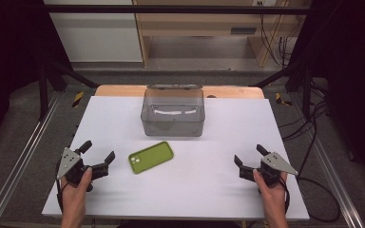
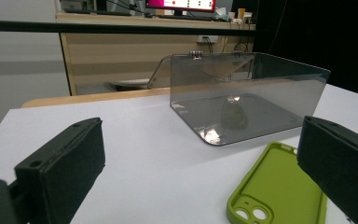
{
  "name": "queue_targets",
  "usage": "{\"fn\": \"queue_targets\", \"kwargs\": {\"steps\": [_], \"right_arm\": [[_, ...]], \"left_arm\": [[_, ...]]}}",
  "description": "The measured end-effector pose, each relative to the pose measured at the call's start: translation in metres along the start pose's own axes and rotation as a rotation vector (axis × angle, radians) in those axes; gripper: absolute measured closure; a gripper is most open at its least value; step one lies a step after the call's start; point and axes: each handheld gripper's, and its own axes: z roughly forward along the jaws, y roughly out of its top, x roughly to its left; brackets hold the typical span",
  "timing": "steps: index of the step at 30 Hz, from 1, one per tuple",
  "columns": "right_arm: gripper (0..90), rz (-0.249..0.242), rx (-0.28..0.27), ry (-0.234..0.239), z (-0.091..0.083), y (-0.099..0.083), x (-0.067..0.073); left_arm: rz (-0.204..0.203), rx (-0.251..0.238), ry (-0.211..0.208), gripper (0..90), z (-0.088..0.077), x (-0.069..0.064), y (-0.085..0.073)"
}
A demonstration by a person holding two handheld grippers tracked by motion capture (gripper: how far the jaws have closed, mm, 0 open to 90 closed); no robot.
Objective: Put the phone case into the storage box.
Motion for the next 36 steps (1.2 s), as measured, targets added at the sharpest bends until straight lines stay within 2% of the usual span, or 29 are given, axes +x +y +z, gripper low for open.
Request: {"fn": "queue_targets", "kwargs": {"steps": [8, 13, 20, 22, 24, 29, 30, 32, 33, 36], "right_arm": [[4.7, 0.006, -0.009, -0.004, -0.002, 0.001, -0.001], [4.7, 0.005, -0.010, -0.004, -0.002, 0.001, -0.001], [4.6, 0.006, -0.009, -0.005, -0.002, 0.001, -0.002], [4.5, 0.011, -0.014, -0.004, -0.003, 0.001, -0.002], [4.6, 0.011, -0.015, -0.005, -0.003, 0.002, -0.002], [4.5, 0.012, -0.014, -0.009, -0.003, 0.002, -0.004], [4.5, 0.010, -0.008, -0.008, -0.002, 0.002, -0.004], [4.5, 0.009, -0.007, -0.008, -0.002, 0.002, -0.004], [4.5, 0.008, -0.008, -0.008, -0.001, 0.002, -0.004], [4.5, 0.004, -0.001, -0.008, -0.001, 0.002, -0.004]], "left_arm": [[-0.028, 0.016, -0.014, 0.8, 0.000, -0.001, 0.001], [-0.030, 0.028, -0.021, 0.8, 0.001, -0.004, 0.002], [-0.005, 0.060, -0.037, 0.8, 0.005, -0.013, 0.003], [-0.003, 0.067, -0.054, 0.8, 0.006, -0.016, 0.003], [0.003, 0.072, -0.049, 0.8, 0.007, -0.017, 0.003], [0.032, 0.106, -0.077, 0.9, 0.013, -0.025, 0.002], [0.044, 0.127, -0.088, 1.8, 0.016, -0.030, 0.000], [0.050, 0.134, -0.091, 3.5, 0.018, -0.032, 0.000], [0.069, 0.153, -0.100, 3.5, 0.020, -0.036, -0.001], [0.091, 0.194, -0.143, 9.9, 0.026, -0.045, -0.003]]}}
